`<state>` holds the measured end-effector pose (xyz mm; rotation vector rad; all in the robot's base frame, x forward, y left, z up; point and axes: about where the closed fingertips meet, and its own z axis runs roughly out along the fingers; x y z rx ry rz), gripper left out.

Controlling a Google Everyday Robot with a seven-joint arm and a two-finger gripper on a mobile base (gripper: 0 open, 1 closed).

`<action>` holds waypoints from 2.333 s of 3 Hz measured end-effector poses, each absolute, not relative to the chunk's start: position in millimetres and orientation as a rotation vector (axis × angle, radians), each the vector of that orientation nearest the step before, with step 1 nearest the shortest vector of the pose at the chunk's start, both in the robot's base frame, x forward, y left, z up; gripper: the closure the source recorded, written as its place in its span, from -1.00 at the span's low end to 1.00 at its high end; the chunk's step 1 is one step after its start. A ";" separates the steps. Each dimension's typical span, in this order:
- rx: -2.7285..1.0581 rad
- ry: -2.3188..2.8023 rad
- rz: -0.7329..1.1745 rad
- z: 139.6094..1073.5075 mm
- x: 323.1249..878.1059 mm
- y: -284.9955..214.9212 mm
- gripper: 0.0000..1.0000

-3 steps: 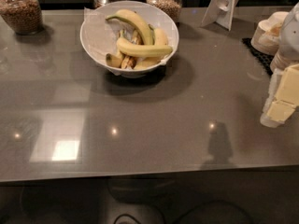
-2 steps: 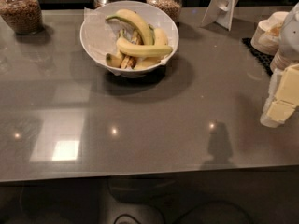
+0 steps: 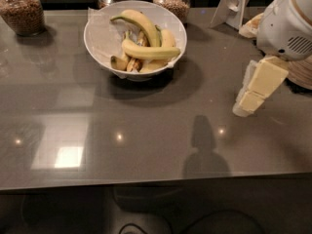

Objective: Pick banana from white bowl

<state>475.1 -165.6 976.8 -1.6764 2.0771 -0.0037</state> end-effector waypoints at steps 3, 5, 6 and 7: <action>-1.571 1.737 0.081 979.7 614.5 -19.3 -1.00; -1.582 1.689 0.070 972.6 628.8 -5.7 -1.00; -1.595 1.652 0.071 957.1 648.4 11.3 -0.68; -1.602 1.658 0.086 937.1 661.7 20.3 -0.50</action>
Offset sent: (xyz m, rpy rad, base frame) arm 0.1469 0.1583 0.0094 0.2712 -0.2137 0.1495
